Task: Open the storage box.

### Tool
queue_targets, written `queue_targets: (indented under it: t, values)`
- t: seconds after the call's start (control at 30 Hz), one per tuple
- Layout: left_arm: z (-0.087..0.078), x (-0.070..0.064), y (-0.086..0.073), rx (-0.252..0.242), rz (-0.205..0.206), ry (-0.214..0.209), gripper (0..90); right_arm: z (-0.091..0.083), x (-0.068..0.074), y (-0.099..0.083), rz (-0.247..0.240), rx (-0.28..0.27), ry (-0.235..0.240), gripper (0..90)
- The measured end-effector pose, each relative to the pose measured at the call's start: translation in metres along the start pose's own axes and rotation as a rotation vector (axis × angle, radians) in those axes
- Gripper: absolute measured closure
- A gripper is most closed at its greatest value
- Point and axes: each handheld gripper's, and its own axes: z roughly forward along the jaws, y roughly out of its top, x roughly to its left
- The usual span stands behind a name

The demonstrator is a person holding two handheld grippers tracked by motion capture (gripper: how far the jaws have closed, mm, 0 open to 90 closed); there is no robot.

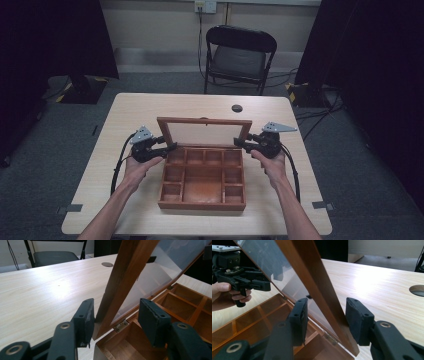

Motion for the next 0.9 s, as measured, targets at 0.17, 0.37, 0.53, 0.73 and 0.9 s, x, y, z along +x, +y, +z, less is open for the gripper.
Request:
queue_targets:
  t: [0.17, 0.37, 0.53, 0.73, 0.9]
  values:
    - [0.003, 0.003, 0.000, 0.024, -0.004, -0.005, 49.9, 0.003, -0.004, -0.001, -0.001, -0.003, -0.012, 56.4]
    - [0.005, 0.005, 0.011, 0.026, 0.014, -0.005, 51.5, 0.009, -0.004, 0.006, -0.010, 0.012, -0.045, 56.6]
    - [0.009, 0.007, 0.013, 0.024, 0.005, -0.005, 50.8, 0.013, -0.008, 0.005, 0.003, -0.002, -0.057, 58.0]
    - [0.013, 0.009, 0.014, 0.037, -0.002, -0.004, 50.7, 0.017, -0.010, 0.005, 0.017, -0.014, -0.075, 58.1]
    - [0.014, 0.009, 0.014, 0.029, -0.014, 0.002, 50.7, 0.020, -0.013, 0.004, 0.031, -0.021, -0.081, 57.5]
